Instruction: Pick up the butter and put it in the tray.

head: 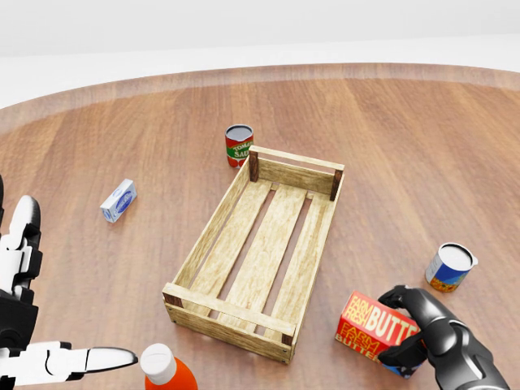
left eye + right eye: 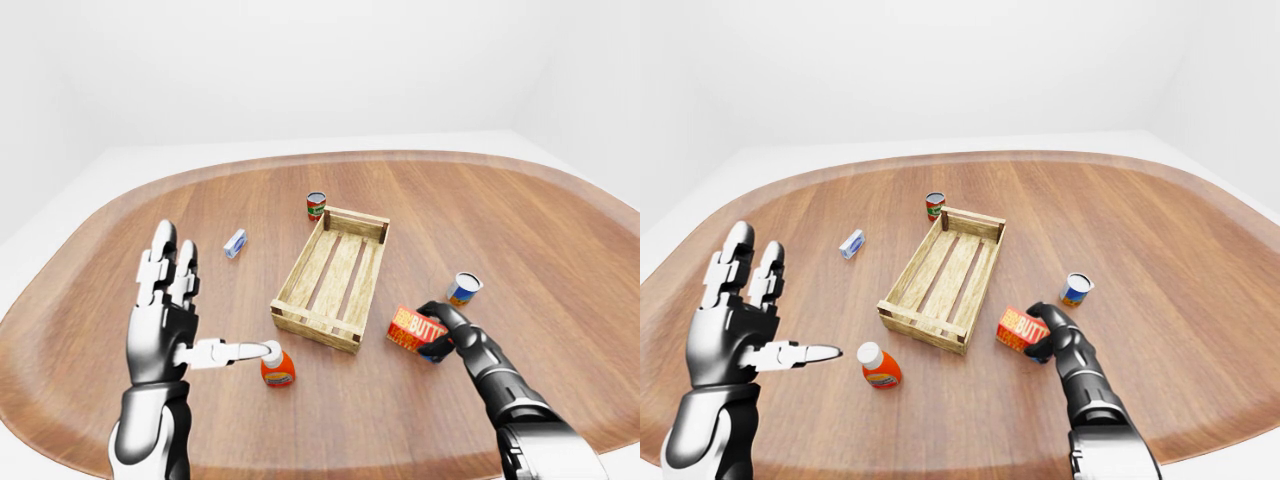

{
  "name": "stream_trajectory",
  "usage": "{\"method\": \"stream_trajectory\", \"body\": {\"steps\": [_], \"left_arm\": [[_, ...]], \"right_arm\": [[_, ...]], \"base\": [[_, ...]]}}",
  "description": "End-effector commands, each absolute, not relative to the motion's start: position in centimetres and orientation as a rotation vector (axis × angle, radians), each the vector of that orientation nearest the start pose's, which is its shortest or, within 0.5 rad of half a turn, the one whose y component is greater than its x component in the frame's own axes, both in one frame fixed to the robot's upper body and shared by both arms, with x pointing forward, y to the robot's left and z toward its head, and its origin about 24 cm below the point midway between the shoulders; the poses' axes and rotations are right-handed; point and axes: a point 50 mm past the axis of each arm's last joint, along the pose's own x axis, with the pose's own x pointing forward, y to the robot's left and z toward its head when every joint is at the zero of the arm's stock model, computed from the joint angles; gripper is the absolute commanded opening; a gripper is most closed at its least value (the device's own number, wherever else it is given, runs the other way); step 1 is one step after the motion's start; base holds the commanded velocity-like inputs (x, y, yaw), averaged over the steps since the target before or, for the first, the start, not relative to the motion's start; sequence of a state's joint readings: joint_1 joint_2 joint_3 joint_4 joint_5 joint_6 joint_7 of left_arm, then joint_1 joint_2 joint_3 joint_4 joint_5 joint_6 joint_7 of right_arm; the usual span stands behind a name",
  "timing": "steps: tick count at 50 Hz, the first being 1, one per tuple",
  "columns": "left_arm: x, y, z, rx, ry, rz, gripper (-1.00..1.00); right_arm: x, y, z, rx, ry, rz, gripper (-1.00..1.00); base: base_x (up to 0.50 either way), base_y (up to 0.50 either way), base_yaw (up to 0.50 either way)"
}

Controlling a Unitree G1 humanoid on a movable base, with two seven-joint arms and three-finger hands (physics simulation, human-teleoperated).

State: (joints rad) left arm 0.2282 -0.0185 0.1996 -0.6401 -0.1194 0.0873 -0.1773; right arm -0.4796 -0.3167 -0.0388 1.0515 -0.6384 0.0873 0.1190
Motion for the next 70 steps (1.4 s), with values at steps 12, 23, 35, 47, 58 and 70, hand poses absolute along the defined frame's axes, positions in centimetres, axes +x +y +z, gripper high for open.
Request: {"method": "stream_trajectory", "body": {"steps": [12,23,35,47,58,70], "left_arm": [[19.0,19.2,13.2,-0.009,-0.343,0.050,1.00],[19.0,19.3,13.3,-0.011,-0.348,0.053,1.00],[18.9,19.4,13.4,-0.010,-0.354,0.055,1.00],[19.0,19.3,13.2,-0.010,-0.346,0.053,1.00],[18.9,19.4,13.5,-0.012,-0.356,0.054,1.00],[18.8,19.3,13.3,-0.011,-0.350,0.053,1.00]], "right_arm": [[27.4,-24.5,-6.4,-0.832,0.809,0.162,-1.00],[28.4,-24.9,-3.8,-0.844,0.679,0.183,-1.00],[29.0,-23.2,2.6,-1.009,0.443,0.287,-1.00],[28.6,-21.2,7.7,-1.207,0.337,0.341,-1.00],[29.6,-20.4,12.4,-1.332,0.208,0.225,-1.00],[31.1,-19.8,15.1,-1.335,0.118,0.194,-1.00]], "base": [[0.00,0.00,0.00],[0.00,0.00,0.00],[0.00,0.00,0.00],[0.00,0.00,0.00],[0.00,0.00,0.00],[0.00,0.00,0.00]]}}
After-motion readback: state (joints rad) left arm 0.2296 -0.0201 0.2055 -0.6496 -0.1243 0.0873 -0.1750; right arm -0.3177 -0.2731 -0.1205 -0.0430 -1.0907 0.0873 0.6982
